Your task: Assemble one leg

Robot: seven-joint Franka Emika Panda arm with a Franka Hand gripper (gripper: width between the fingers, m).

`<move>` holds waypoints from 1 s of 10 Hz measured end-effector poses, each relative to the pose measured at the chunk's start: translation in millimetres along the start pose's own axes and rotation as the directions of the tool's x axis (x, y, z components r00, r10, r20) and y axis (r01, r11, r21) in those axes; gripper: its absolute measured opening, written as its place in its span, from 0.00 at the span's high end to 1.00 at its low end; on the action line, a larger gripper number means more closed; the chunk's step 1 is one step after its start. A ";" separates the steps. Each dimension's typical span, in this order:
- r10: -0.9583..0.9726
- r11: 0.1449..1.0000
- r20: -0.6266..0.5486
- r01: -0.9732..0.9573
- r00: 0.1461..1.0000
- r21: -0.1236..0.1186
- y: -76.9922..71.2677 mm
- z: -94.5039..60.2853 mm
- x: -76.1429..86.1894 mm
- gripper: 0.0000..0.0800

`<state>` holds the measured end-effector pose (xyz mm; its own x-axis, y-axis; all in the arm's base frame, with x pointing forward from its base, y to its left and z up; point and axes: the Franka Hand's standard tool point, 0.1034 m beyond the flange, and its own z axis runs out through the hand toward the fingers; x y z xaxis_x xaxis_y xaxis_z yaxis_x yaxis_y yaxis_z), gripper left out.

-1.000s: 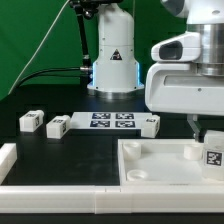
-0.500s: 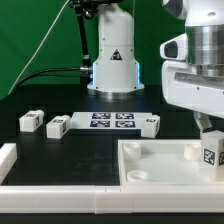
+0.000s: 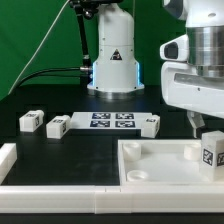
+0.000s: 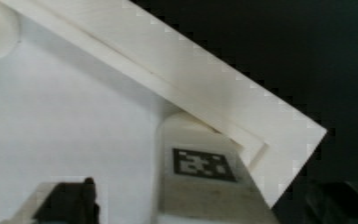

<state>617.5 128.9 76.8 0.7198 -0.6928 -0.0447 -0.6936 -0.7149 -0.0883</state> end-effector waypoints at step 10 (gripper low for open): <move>-0.894 0.444 0.047 0.895 0.446 -0.048 4.1 2.1 6.2 0.19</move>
Offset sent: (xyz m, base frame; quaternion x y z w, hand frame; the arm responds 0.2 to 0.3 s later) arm 0.0075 -0.0019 -0.0060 0.0291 -0.0464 -0.3190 0.9462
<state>619.2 121.9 74.0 0.9424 0.3343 0.0121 0.3345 -0.9418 -0.0319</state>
